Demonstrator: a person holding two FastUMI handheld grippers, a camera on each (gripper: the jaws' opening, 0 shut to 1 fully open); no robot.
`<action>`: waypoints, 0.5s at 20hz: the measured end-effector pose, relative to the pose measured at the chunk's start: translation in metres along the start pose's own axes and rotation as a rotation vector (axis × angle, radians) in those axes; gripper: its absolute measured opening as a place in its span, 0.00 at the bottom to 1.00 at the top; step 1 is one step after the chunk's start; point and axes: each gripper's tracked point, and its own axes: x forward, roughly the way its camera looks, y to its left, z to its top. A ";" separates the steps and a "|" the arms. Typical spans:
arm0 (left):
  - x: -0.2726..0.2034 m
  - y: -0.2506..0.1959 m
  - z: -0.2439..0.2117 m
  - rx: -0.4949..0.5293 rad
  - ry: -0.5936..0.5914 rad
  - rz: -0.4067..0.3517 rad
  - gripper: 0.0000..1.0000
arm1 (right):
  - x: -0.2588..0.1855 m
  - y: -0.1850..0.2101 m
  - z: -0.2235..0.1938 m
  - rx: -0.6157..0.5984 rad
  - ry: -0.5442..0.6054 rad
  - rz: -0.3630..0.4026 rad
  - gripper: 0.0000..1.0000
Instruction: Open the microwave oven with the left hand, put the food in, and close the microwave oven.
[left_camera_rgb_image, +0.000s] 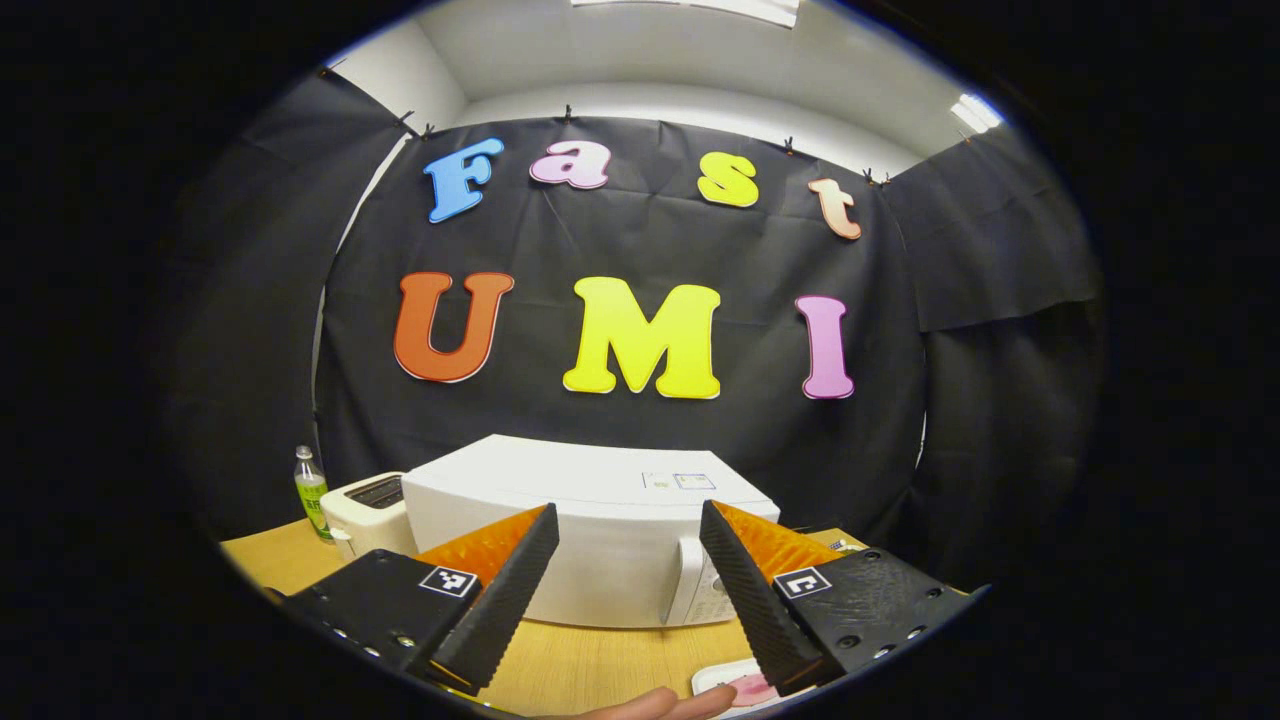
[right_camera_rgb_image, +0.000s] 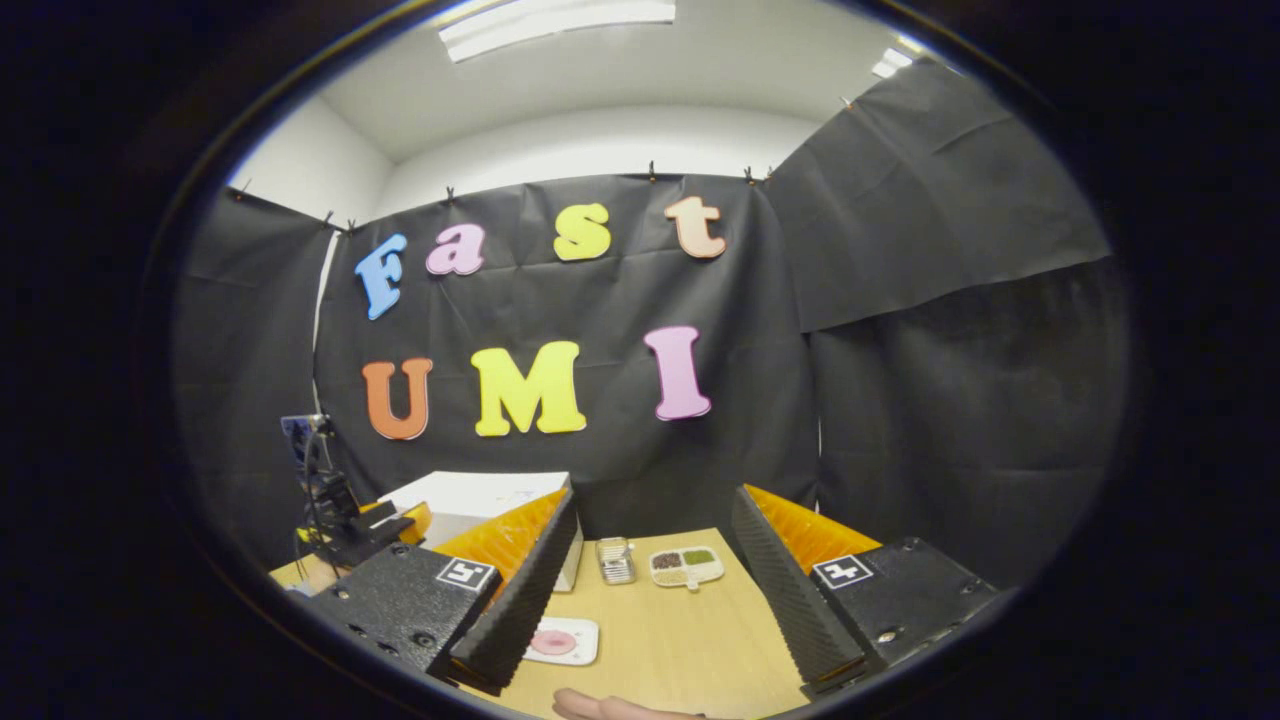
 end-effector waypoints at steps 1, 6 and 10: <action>0.008 -0.006 -0.013 -0.001 0.015 -0.014 0.92 | 0.002 -0.002 -0.002 -0.008 0.004 -0.006 0.91; 0.051 -0.032 -0.060 -0.039 0.058 -0.046 0.92 | 0.011 -0.013 -0.004 -0.045 0.006 -0.020 0.91; 0.074 -0.041 -0.101 -0.013 0.119 -0.029 0.92 | 0.017 -0.020 -0.010 -0.064 0.010 -0.026 0.91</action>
